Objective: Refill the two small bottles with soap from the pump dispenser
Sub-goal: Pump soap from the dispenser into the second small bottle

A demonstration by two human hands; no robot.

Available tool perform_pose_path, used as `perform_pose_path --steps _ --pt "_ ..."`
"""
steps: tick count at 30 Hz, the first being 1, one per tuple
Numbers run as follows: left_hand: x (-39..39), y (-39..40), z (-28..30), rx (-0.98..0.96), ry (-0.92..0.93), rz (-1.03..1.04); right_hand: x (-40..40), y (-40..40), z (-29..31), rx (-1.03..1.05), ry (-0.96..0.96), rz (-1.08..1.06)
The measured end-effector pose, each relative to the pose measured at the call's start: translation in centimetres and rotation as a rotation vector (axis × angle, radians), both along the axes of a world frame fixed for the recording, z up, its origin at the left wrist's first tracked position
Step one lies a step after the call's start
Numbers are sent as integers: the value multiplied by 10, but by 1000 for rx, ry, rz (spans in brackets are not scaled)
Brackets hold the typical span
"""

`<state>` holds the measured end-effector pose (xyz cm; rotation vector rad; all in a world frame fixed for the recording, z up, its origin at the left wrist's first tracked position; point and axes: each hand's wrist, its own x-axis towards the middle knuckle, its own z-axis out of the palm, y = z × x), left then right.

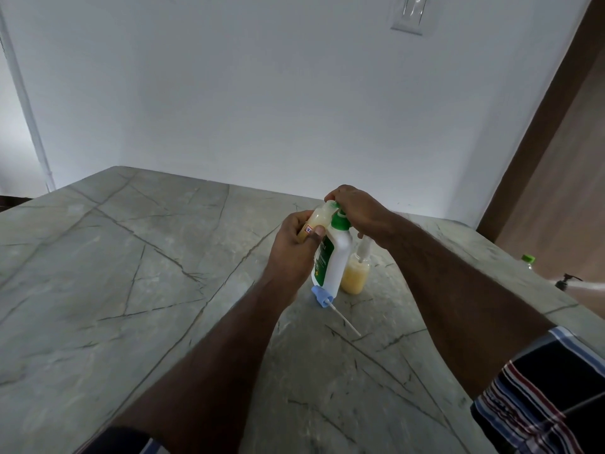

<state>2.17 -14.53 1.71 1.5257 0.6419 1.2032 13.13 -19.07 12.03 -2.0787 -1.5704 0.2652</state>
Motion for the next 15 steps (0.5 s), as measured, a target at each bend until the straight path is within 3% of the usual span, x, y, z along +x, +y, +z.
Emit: perform_pose_path --steps 7,15 --pt "-2 -2 1 -37 -17 -33 3 -2 6 -9 6 -26" --pt "-5 -6 6 -66 -38 -54 6 2 8 37 250 -76"
